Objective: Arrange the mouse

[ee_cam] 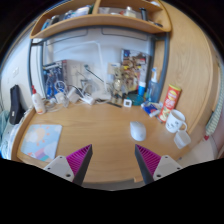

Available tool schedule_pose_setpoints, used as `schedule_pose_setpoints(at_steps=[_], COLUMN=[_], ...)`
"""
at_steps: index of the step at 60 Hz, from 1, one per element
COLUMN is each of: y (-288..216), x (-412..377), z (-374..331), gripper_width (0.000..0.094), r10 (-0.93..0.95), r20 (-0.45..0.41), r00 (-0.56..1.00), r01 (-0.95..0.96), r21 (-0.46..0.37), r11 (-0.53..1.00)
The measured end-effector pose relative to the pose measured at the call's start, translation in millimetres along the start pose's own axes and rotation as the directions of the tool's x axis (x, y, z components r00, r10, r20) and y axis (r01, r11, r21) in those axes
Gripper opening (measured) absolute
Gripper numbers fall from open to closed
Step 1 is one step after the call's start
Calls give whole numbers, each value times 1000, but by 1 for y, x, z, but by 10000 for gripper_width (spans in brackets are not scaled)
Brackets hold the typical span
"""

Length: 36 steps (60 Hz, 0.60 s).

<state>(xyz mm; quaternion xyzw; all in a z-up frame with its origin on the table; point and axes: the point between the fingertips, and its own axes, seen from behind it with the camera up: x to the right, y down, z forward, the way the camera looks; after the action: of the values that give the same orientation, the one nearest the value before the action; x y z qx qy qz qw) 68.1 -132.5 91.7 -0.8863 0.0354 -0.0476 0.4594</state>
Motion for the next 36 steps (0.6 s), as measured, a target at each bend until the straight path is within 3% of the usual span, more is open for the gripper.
schedule_pose_setpoints(at_steps=[13, 36], y=[38, -6], x=[86, 110], z=[65, 186], gripper_width=[855, 856], r10=[49, 51], r20=[-61, 14], r00=[997, 999], r01=[-54, -50], r21=[-83, -74], r11=[995, 996])
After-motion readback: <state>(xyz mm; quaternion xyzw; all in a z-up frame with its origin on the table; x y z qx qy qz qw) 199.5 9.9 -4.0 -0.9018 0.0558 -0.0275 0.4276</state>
